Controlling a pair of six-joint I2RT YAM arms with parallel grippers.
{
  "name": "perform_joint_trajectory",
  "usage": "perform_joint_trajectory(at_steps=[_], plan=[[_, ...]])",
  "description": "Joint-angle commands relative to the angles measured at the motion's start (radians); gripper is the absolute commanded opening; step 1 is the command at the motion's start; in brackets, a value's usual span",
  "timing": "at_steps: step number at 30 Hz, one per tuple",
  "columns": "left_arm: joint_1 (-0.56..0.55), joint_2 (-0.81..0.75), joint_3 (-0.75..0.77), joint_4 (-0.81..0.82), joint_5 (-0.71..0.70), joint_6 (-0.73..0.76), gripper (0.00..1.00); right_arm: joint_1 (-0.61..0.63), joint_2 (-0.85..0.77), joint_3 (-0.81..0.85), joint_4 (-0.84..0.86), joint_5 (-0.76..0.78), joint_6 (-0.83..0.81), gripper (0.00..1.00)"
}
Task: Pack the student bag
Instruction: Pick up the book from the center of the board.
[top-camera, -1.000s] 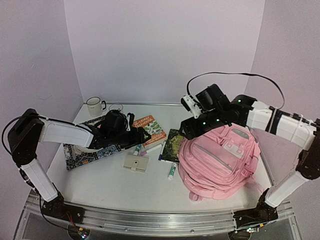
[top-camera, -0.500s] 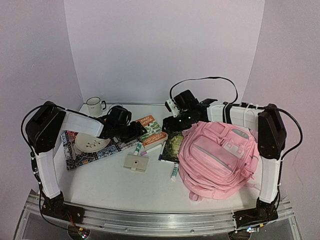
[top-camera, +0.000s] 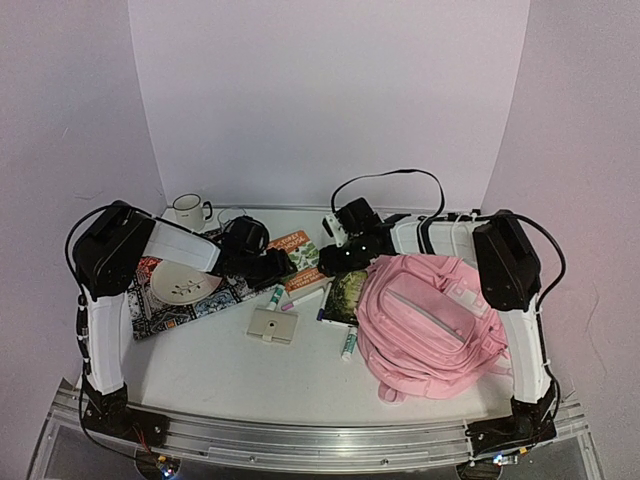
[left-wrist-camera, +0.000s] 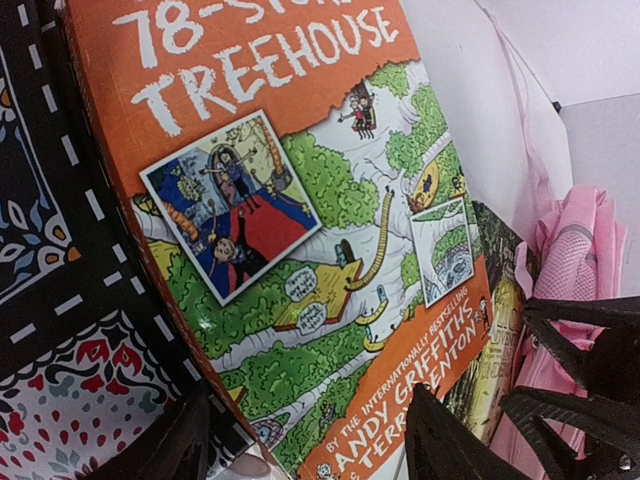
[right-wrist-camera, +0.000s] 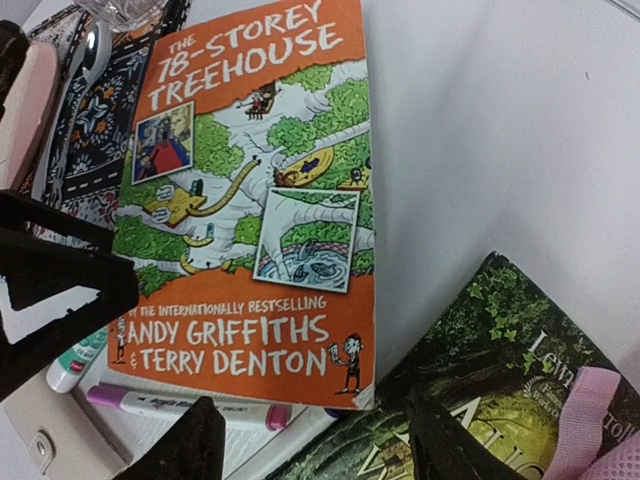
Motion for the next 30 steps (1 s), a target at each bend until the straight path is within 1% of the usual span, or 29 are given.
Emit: perform_joint_trajectory(at_steps=[1,4,6,8,10,13,16,18,23,27,30], plan=[[0.000,0.037,0.051,0.004,0.057,-0.033,0.68,-0.005,0.054,0.047,0.032,-0.050,0.018,0.60],[0.000,0.050,0.056,0.007,0.081,-0.041,0.68,-0.006,0.075,0.047,0.055,-0.107,0.025,0.56],[0.000,0.055,0.058,0.010,0.092,-0.045,0.67,-0.006,0.084,0.046,0.072,-0.149,0.033,0.52],[0.000,0.059,0.060,0.012,0.105,-0.047,0.67,-0.005,0.088,0.043,0.087,-0.179,0.043,0.45],[-0.002,0.060,0.062,0.016,0.117,-0.049,0.66,-0.006,0.082,0.036,0.100,-0.205,0.051,0.36],[-0.002,0.059,0.065,0.020,0.131,-0.048,0.65,-0.006,0.051,0.007,0.134,-0.225,0.070,0.25],[-0.002,0.052,0.063,0.023,0.142,-0.047,0.64,-0.006,0.021,-0.018,0.161,-0.238,0.100,0.16],[-0.002,0.041,0.058,0.026,0.142,-0.045,0.64,-0.007,-0.001,-0.031,0.174,-0.246,0.119,0.11],[-0.002,0.006,0.031,0.035,0.130,-0.059,0.64,-0.009,-0.068,-0.057,0.184,-0.254,0.165,0.05],[0.000,-0.033,-0.018,0.079,0.115,-0.107,0.68,-0.019,-0.156,-0.124,0.238,-0.270,0.227,0.01],[-0.001,-0.051,-0.045,0.104,0.108,-0.151,0.71,-0.025,-0.223,-0.182,0.299,-0.294,0.275,0.00]])
